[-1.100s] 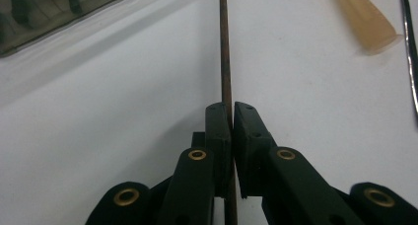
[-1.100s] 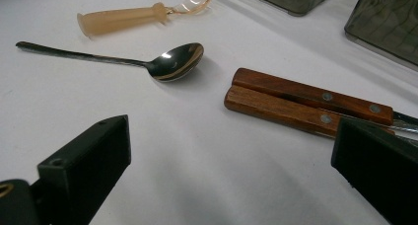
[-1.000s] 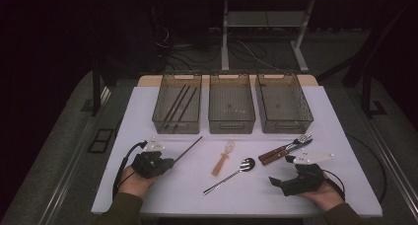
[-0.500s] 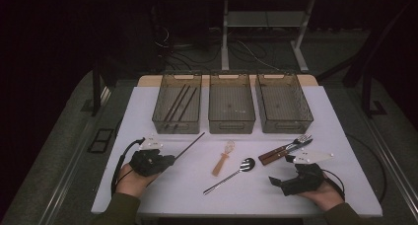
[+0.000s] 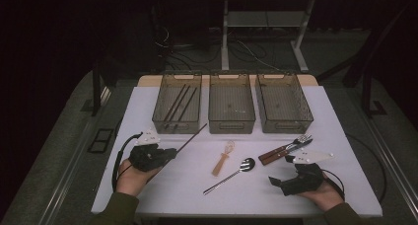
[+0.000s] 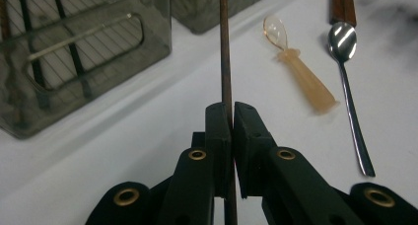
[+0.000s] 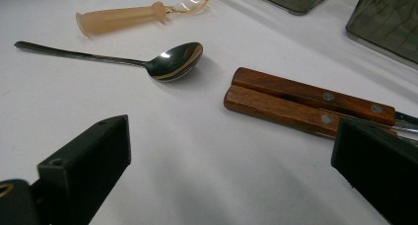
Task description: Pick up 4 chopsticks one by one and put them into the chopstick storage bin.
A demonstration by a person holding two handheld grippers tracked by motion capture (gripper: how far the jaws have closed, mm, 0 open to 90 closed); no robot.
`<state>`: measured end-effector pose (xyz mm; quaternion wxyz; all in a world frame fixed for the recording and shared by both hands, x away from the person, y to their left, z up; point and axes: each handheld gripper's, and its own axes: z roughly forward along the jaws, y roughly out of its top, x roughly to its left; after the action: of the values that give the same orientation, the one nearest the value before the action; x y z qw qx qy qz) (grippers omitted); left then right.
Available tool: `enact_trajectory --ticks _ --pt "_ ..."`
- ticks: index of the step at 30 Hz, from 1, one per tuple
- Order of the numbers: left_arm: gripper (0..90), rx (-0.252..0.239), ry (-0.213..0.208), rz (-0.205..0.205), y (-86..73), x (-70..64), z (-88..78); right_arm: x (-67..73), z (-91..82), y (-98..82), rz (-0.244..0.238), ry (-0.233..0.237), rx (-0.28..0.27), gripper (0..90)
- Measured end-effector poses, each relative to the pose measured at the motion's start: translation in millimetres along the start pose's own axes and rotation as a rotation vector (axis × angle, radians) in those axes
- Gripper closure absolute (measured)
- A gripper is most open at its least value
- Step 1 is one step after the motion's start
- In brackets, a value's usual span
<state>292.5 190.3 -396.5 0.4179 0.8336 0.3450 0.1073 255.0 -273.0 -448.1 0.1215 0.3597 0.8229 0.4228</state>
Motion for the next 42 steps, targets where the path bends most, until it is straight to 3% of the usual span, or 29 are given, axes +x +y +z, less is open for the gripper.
enact_trajectory --ticks 11,23,33,42 --pt "85.3 -0.057 0.025 -0.003 12.8 11.2 -0.1 -0.6 -0.1 -0.4 0.004 -0.004 0.001 1.4" --pt "85.2 -0.122 0.052 -0.036 33.4 31.0 3.1 -1.3 -0.3 -0.7 0.009 -0.004 0.004 1.4" --pt "85.3 -0.136 0.084 -0.039 48.3 45.6 9.5 -1.7 0.0 -1.0 0.013 -0.004 0.003 1.4" --pt "85.3 -0.159 0.108 -0.06 75.6 65.9 16.3 -2.6 -1.0 -1.4 0.015 -0.006 0.001 1.4"
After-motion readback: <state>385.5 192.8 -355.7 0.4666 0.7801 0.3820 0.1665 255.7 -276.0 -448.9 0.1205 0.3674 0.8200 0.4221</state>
